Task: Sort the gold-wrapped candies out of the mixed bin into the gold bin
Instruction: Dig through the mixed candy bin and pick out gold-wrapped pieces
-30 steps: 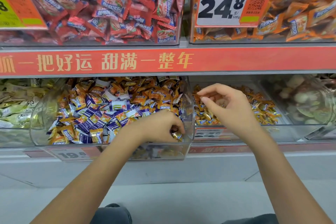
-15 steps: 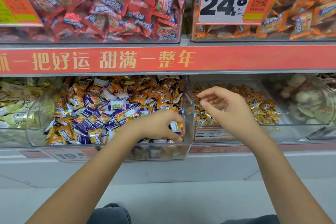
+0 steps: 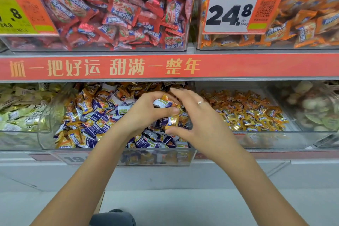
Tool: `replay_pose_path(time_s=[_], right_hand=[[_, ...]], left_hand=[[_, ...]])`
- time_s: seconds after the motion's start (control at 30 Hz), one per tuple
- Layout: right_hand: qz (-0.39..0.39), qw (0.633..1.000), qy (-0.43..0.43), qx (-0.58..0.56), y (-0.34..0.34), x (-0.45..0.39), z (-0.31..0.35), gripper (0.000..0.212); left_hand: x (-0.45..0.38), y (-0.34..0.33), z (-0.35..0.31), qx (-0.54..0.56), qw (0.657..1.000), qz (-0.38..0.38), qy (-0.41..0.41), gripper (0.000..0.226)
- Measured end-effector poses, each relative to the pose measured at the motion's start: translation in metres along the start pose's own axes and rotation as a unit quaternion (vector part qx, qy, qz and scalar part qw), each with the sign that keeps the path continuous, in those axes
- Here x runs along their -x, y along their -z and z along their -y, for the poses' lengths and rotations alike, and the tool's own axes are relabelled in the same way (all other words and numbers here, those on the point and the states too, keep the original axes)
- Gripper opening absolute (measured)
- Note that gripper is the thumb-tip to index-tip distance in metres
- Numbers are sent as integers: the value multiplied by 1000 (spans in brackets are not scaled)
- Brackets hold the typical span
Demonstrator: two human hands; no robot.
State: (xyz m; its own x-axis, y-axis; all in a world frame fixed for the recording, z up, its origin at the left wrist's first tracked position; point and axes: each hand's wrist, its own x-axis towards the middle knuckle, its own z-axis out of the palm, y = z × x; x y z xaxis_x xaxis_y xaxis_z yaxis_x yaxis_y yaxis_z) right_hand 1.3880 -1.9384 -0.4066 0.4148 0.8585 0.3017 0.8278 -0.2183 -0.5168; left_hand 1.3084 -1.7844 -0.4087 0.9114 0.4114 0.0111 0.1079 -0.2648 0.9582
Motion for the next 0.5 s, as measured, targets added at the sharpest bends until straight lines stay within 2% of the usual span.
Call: replay_pose_path(time_s=[0.1,0.17,0.23,0.4,0.5], right_hand=[[30,996,16,84,0,-10,4,78],[53,996,23,64,1,-16,2,73],[59,998,18,26,1,-19,-2,68],[-40,995,15,-89,-3,-20,-9,50],[-103,976,-20,-189,0,-18,-7,40]], left_hand=[[4,0,-3,105,993,41,40,19],[6,1,-4,201,973,72,88,26],[5,2,-3,252,957,95,109,34],[3,6,-3,345,928,101,99,41],[0,10,-3,400,907,56,122,45]])
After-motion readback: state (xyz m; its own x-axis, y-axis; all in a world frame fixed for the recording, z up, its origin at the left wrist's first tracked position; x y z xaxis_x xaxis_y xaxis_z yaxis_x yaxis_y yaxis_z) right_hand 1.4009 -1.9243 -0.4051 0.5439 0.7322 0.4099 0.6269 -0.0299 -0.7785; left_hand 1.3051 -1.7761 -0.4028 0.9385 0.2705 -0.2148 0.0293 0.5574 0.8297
